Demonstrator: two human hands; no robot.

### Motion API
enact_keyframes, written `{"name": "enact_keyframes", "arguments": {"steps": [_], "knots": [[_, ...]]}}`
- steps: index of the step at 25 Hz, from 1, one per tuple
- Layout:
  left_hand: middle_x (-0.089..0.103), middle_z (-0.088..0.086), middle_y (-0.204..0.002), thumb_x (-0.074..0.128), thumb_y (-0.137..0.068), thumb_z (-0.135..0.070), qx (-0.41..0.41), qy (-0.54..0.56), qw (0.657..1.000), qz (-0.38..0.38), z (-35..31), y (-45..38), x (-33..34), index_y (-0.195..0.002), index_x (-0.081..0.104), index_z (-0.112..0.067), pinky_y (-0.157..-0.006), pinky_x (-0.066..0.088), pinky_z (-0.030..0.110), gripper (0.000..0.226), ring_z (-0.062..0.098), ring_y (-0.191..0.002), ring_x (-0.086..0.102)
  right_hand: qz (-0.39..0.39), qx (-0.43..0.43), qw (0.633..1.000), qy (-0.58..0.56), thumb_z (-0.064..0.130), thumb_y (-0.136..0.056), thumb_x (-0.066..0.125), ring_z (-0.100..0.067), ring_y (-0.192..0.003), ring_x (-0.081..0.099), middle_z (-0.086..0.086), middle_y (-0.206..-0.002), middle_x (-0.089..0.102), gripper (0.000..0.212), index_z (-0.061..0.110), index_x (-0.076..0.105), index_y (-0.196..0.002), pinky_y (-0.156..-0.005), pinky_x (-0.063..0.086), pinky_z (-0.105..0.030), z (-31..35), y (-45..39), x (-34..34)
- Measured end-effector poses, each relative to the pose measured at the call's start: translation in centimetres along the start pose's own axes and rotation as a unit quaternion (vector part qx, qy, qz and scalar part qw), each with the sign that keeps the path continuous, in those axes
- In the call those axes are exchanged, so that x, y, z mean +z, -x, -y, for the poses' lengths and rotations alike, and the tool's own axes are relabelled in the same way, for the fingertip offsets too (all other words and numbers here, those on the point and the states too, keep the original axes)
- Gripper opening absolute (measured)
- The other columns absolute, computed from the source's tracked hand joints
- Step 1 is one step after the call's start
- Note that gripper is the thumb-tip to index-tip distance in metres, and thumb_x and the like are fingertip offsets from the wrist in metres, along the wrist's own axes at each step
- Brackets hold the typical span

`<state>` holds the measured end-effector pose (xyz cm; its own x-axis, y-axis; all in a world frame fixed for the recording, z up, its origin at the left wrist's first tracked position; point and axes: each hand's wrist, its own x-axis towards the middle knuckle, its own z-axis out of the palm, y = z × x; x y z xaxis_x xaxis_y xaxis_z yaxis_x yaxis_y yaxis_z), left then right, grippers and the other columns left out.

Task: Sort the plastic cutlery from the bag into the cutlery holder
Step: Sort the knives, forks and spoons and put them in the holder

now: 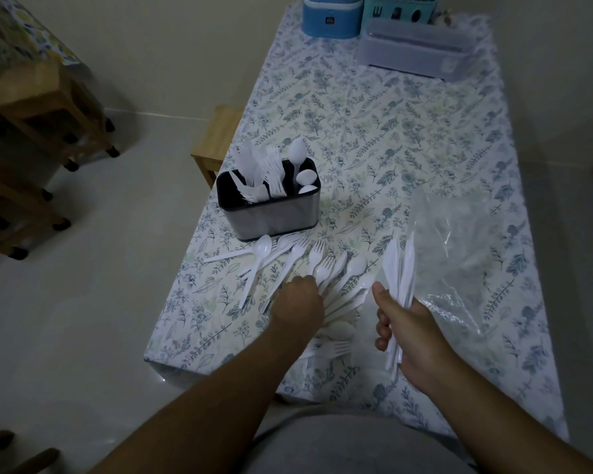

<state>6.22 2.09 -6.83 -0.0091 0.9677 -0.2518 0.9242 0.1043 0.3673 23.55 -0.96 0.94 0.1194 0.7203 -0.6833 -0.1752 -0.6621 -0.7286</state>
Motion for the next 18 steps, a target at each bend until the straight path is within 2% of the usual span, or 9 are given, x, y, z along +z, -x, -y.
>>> {"name": "enact_keyframes", "arguments": {"steps": [3, 7, 9, 12, 14, 16, 18], "knots": [[0.064, 0.012, -0.1, 0.057, -0.094, -0.025, 0.014, -0.04, 0.999, 0.013, -0.2, 0.0, -0.2, -0.106, 0.058, -0.006, -0.076, 0.058, 0.039, 0.022, 0.028, -0.091, 0.065, 0.002, -0.003, 1.0, 0.002, 0.033, -0.093, 0.072, -0.013, -0.047, 0.039, 0.003, -0.057, 0.043, 0.025, 0.016, 0.056, -0.084, -0.046, 0.036, -0.029, -0.1, -0.1, 0.0], [0.065, 0.012, -0.098, 0.054, -0.094, -0.019, 0.018, -0.073, 0.996, 0.054, -0.8, -1.0, -1.3, -0.103, 0.06, -0.005, -0.068, 0.05, 0.032, 0.018, 0.028, -0.092, 0.065, 0.004, -0.001, 1.0, 0.006, 0.034, -0.092, 0.073, -0.014, -0.048, 0.039, 0.002, -0.058, 0.042, 0.025, 0.016, 0.056, -0.086, -0.047, 0.036, -0.029, -0.1, -0.2, 0.2], [0.063, 0.009, -0.088, 0.059, -0.09, -0.022, 0.013, -0.048, 0.996, 0.071, -0.5, -1.2, -2.1, -0.097, 0.063, -0.006, -0.062, 0.046, 0.029, 0.018, 0.025, -0.083, 0.064, 0.006, 0.004, 1.0, -0.001, 0.033, -0.092, 0.073, -0.013, -0.048, 0.038, 0.002, -0.058, 0.041, 0.024, 0.016, 0.057, -0.086, -0.046, 0.036, -0.029, -0.1, -0.2, 0.2], [0.063, 0.003, -0.071, 0.07, -0.082, -0.024, -0.027, 0.09, 0.994, 0.052, 0.3, -0.2, -3.1, -0.083, 0.066, -0.007, -0.059, 0.054, 0.031, 0.018, 0.015, -0.063, 0.058, 0.006, 0.007, 1.0, -0.004, 0.026, -0.092, 0.073, -0.013, -0.049, 0.038, 0.002, -0.057, 0.04, 0.016, 0.013, 0.064, -0.095, -0.046, 0.036, -0.028, -0.2, -0.1, 0.1], [0.069, -0.004, -0.075, 0.074, -0.081, -0.023, -0.057, 0.226, 0.972, 0.035, 0.0, 1.9, -3.8, -0.089, 0.071, -0.013, -0.064, 0.058, 0.026, 0.013, 0.007, -0.065, 0.063, 0.015, 0.004, 1.0, 0.004, 0.023, -0.091, 0.075, -0.014, -0.051, 0.039, 0.002, -0.056, 0.041, 0.018, 0.011, 0.07, -0.104, -0.046, 0.037, -0.028, -0.3, -0.1, 0.2], [0.071, -0.007, -0.078, 0.075, -0.083, -0.021, -0.016, 0.317, 0.946, 0.058, -1.1, 4.2, -4.5, -0.096, 0.072, -0.016, -0.067, 0.056, 0.021, 0.014, 0.004, -0.068, 0.066, 0.037, 0.012, 0.999, 0.013, 0.024, -0.089, 0.077, -0.014, -0.049, 0.038, 0.002, -0.054, 0.04, 0.02, 0.01, 0.072, -0.103, -0.046, 0.036, -0.028, -0.6, -0.1, 0.6], [0.071, -0.009, -0.075, 0.073, -0.086, -0.021, 0.07, 0.342, 0.934, 0.072, -1.8, 6.1, -4.8, -0.096, 0.074, -0.017, -0.063, 0.052, 0.018, 0.01, 0.004, -0.064, 0.065, 0.059, 0.016, 0.997, 0.036, 0.026, -0.089, 0.077, -0.013, -0.045, 0.039, 0.001, -0.051, 0.042, 0.023, 0.006, 0.071, -0.099, -0.045, 0.035, -0.027, -0.9, 0.0, 1.3]]}}
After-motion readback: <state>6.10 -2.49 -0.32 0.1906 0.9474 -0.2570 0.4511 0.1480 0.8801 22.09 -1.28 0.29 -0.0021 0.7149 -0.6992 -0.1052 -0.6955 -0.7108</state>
